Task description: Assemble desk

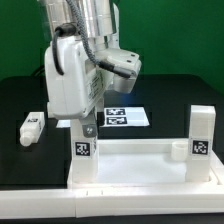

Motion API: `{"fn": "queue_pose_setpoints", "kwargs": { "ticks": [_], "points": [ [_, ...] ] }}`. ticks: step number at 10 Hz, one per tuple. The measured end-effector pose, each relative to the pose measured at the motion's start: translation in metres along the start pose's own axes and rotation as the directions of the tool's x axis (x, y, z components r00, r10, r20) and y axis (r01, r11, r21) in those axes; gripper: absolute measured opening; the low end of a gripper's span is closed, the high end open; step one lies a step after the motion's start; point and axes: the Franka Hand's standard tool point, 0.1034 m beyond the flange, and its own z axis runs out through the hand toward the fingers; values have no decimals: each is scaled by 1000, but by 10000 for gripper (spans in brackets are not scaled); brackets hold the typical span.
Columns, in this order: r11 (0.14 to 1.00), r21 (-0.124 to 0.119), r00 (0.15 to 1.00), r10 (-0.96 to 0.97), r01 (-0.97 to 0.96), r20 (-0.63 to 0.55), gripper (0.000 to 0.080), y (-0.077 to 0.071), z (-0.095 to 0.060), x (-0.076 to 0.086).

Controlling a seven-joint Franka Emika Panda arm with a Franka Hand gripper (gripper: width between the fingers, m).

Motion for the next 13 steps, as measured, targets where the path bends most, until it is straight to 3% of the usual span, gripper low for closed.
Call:
{"fn": "queue_pose_setpoints", "kwargs": {
  "ticks": [2, 5, 6, 7, 8, 13],
  "points": [
    [983, 11, 983, 184, -184, 3, 290, -1, 0, -1],
    [986, 15, 986, 169, -169, 4, 295, -1, -2, -4],
    [991, 18, 991, 135, -135, 16, 519, -1, -11, -12],
    [995, 13, 995, 98, -98, 30, 519, 7, -20, -23],
    [998, -1, 997, 61, -61, 41, 621, 20, -24, -31],
    [998, -6, 998, 55, -55, 35, 649, 21, -19, -31]
  ]
}}
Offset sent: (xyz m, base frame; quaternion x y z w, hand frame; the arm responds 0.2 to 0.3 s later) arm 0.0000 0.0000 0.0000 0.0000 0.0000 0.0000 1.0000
